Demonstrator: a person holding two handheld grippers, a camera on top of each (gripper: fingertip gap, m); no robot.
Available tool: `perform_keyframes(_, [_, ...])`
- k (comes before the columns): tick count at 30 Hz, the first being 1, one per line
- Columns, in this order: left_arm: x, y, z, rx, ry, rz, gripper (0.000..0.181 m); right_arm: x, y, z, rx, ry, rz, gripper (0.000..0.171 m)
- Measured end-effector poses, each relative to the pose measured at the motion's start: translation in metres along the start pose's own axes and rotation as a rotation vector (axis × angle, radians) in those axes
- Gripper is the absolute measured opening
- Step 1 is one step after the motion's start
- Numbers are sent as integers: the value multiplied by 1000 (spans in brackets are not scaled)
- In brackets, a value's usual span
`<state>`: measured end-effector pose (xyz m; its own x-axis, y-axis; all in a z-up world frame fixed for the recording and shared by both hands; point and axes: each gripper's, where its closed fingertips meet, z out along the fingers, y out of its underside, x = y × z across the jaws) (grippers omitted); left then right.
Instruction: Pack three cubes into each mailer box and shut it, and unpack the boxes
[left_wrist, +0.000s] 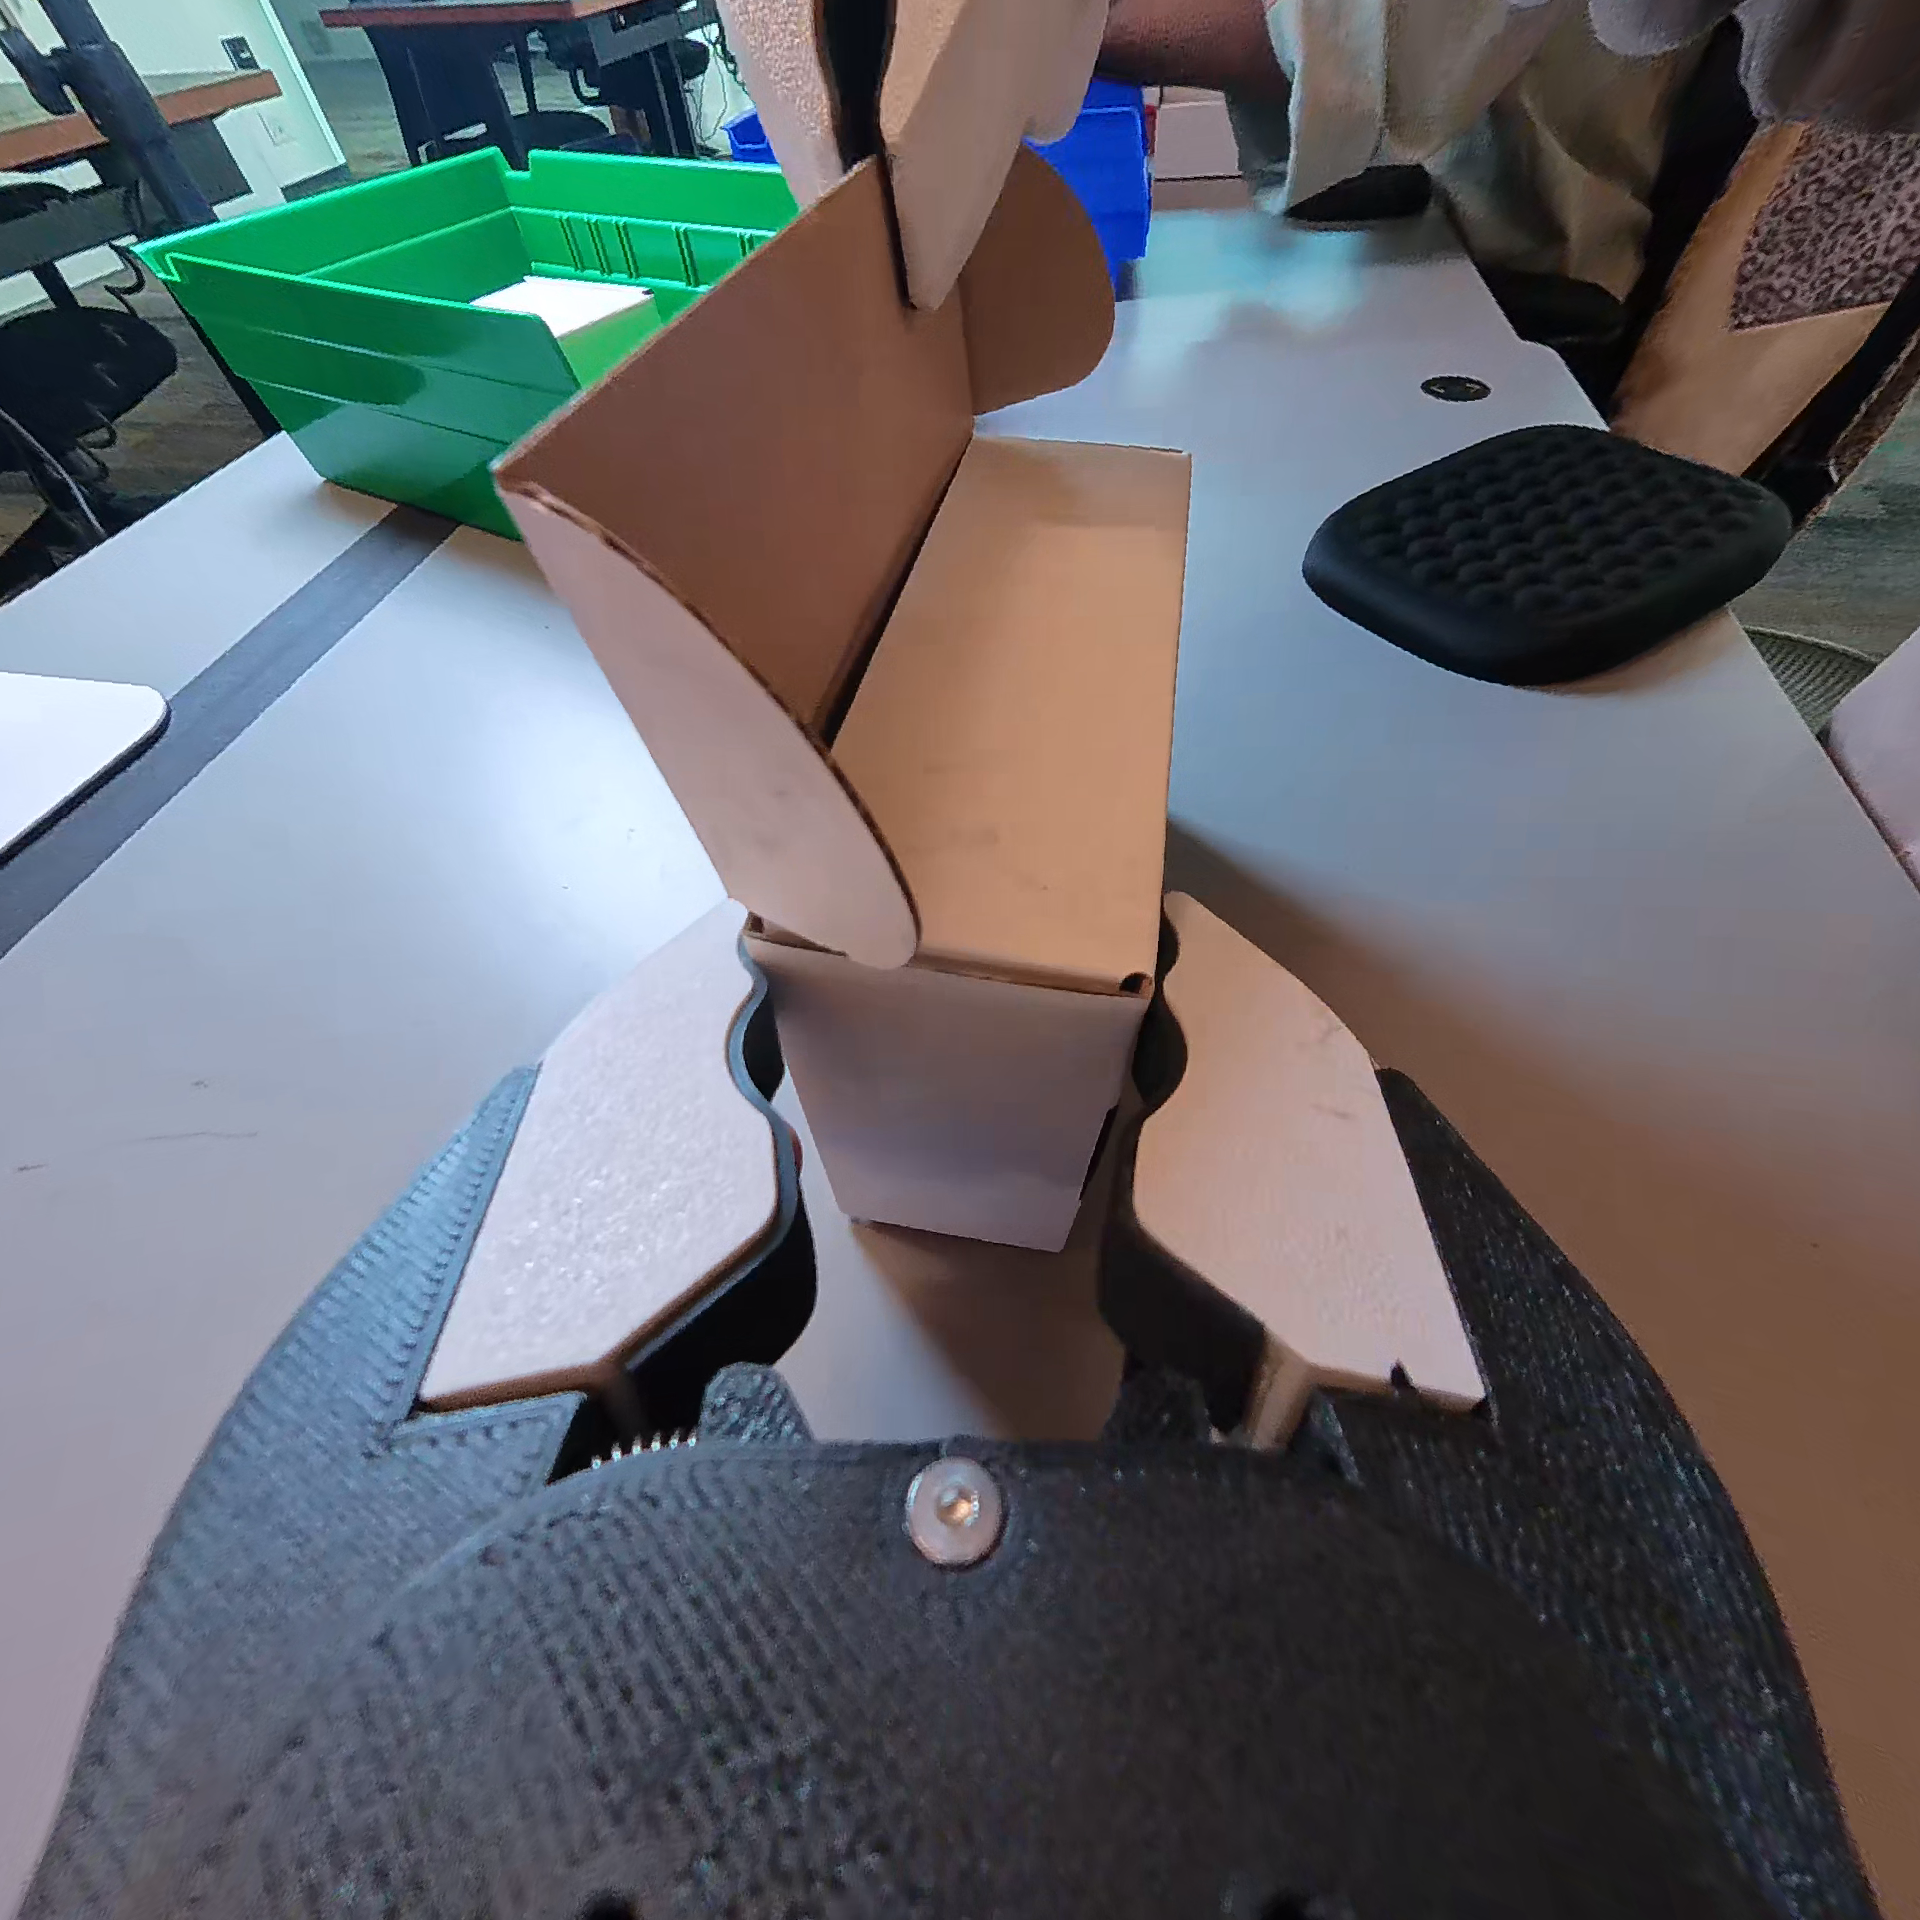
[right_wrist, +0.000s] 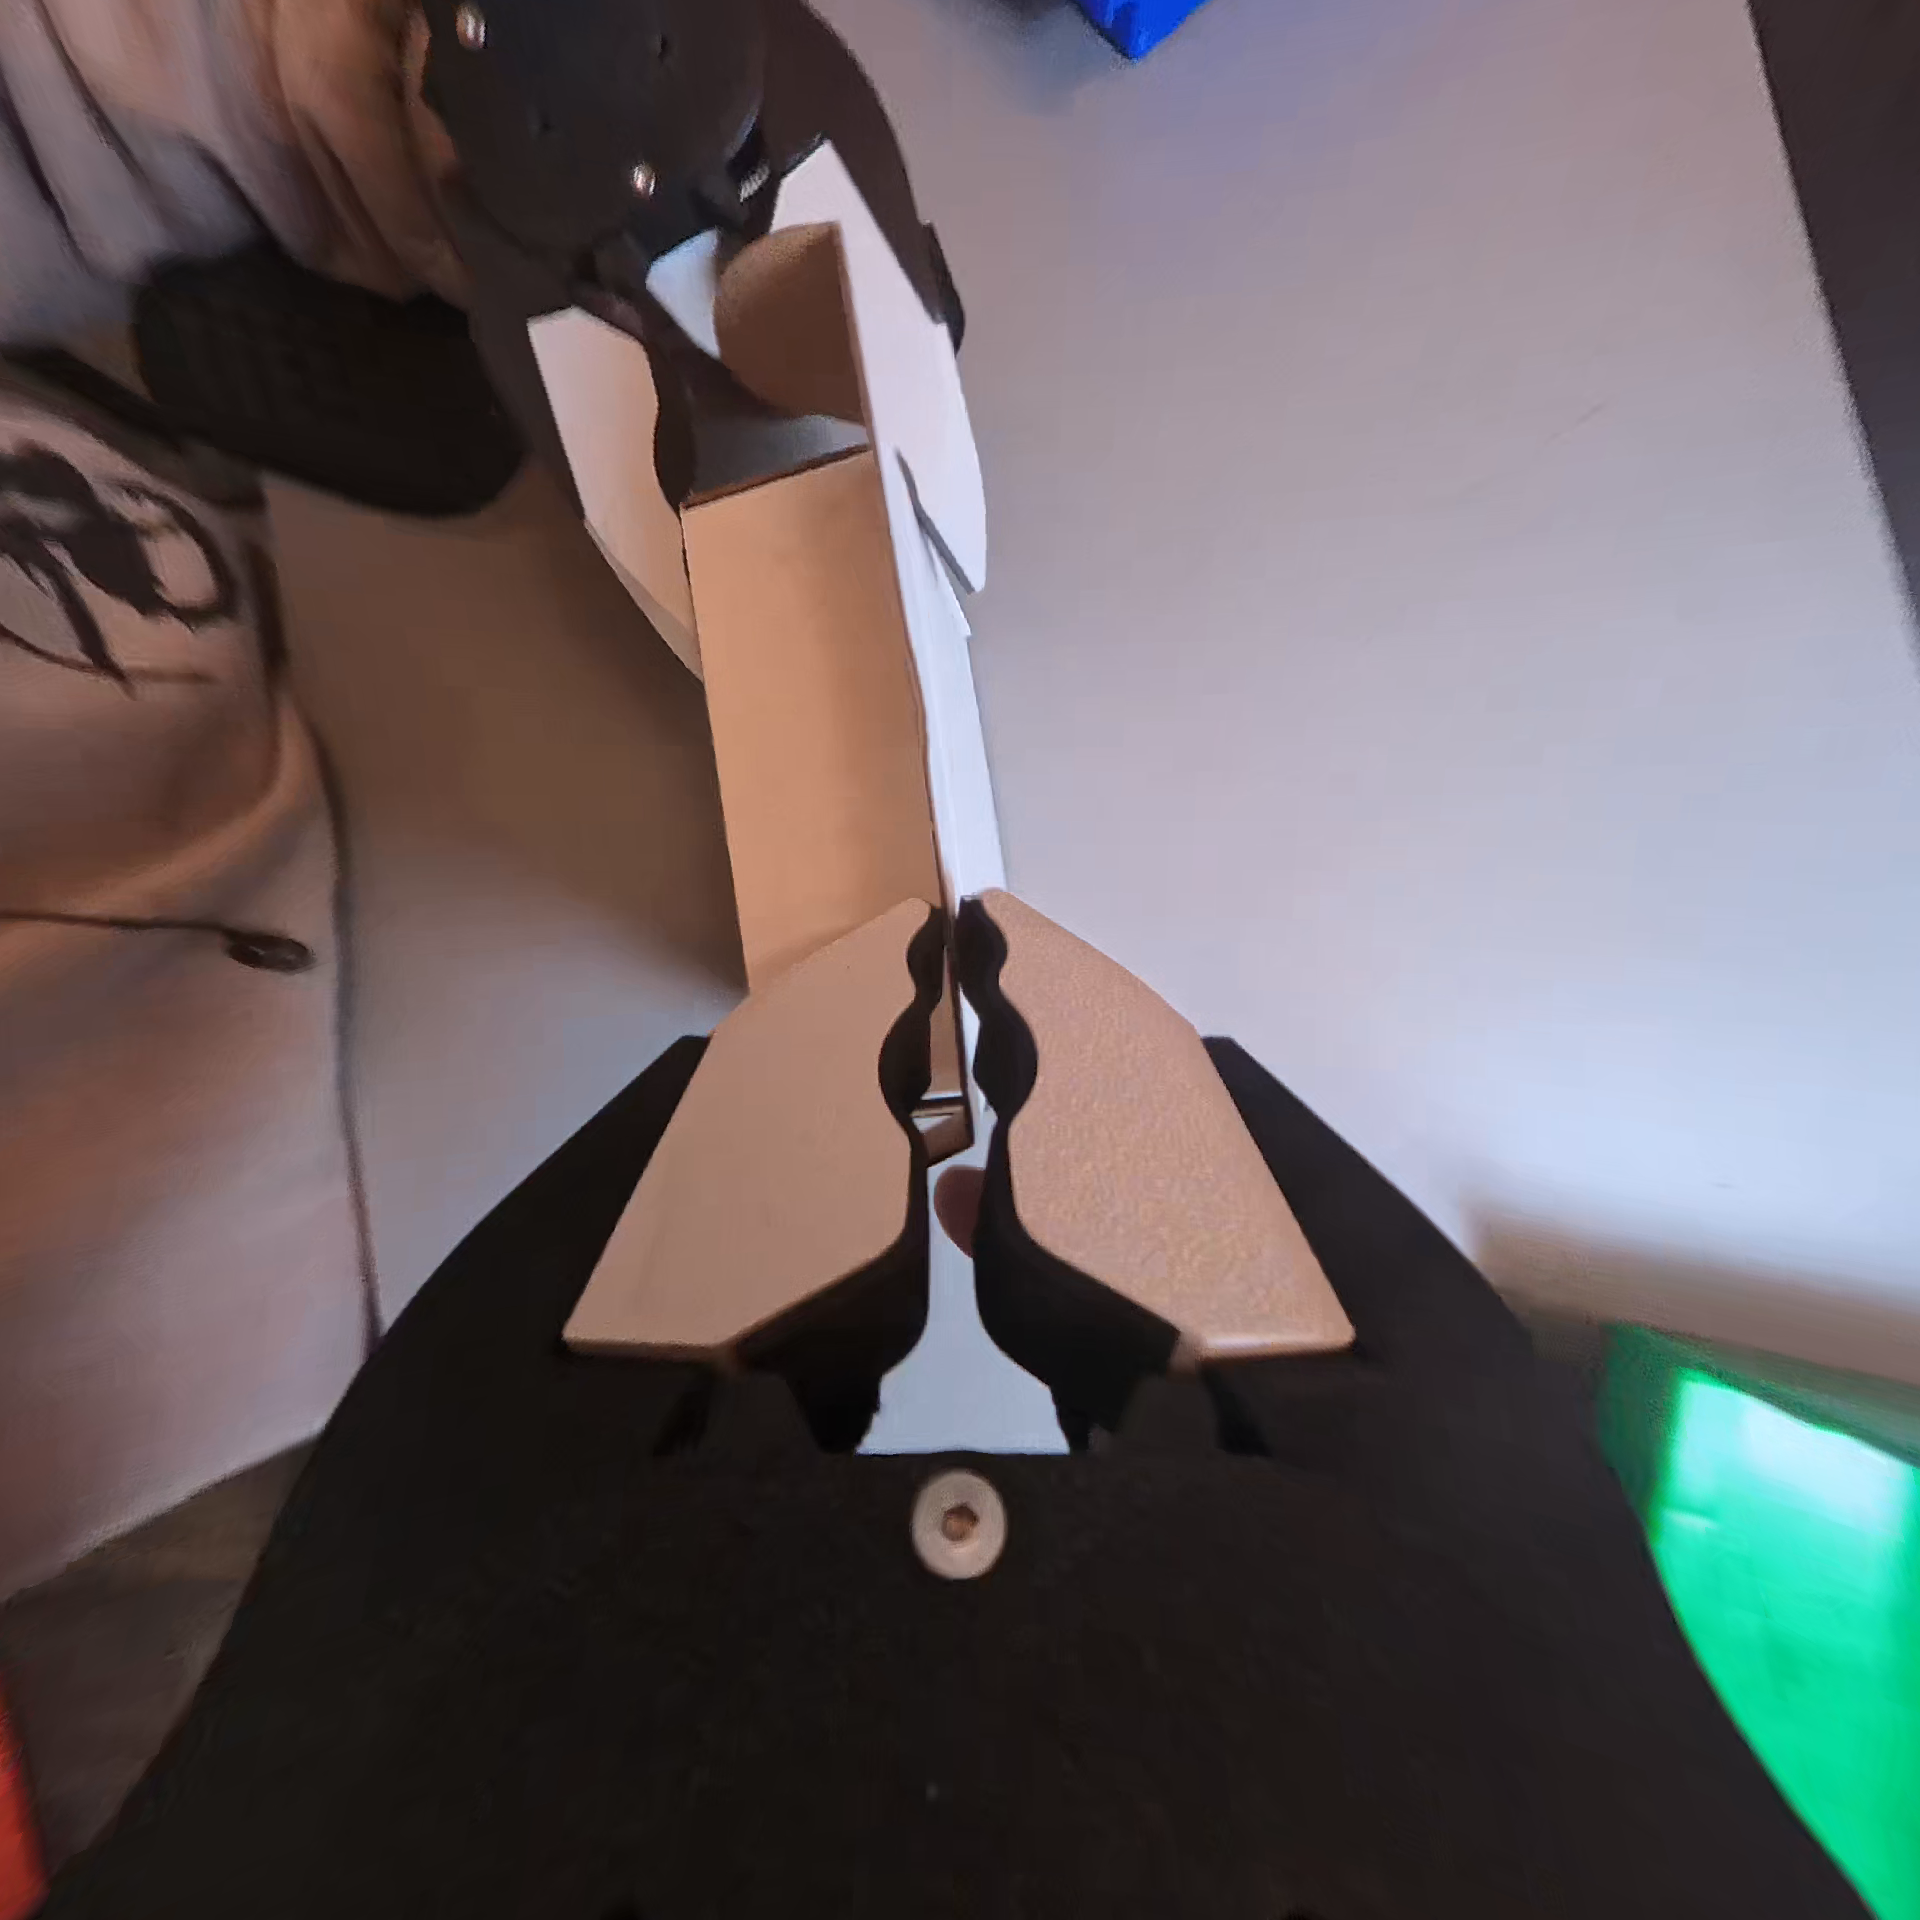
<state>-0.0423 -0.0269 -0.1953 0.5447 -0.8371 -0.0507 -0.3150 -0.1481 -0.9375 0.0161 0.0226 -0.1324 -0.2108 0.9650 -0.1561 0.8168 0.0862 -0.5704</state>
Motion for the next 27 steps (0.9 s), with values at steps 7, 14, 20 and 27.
perform_keyframes(7, [-1,1,0,-11,7,-26,67,-8,-1,1,189,-73,83,15])
perform_keyframes(14, [0,2,0,-14,78,-29,68,-25,25,-29,346,-220,-134,46])
perform_keyframes(20, [2,3,-2,-25,188,-15,68,-24,51,10,192,-112,-343,56])
perform_keyframes(27, [3,3,-2,-33,199,-14,68,-37,44,6,226,-356,-250,40])
